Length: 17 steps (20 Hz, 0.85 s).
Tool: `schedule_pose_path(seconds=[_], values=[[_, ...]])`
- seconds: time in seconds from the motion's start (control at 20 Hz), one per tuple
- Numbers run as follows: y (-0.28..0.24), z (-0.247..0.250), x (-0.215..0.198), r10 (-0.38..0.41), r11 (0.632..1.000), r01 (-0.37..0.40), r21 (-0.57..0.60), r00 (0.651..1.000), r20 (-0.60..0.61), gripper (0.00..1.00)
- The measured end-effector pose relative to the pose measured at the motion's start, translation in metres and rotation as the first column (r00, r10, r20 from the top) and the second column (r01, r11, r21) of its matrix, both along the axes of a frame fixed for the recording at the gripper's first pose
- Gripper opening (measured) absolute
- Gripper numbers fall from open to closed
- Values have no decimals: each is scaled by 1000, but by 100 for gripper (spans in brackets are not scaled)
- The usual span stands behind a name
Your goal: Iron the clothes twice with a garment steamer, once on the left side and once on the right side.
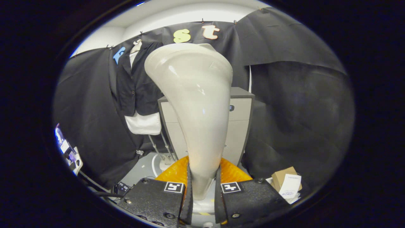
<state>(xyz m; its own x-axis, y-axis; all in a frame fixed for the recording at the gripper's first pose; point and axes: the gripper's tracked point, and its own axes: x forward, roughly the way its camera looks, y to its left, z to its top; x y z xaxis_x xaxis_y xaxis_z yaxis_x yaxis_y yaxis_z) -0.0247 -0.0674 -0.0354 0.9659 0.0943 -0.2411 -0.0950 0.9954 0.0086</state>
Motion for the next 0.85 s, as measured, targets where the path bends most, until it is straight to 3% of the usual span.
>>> schedule_pose_path(seconds=[0.85], values=[[9,4,-20,32,999,-32,-19,999,27,30]])
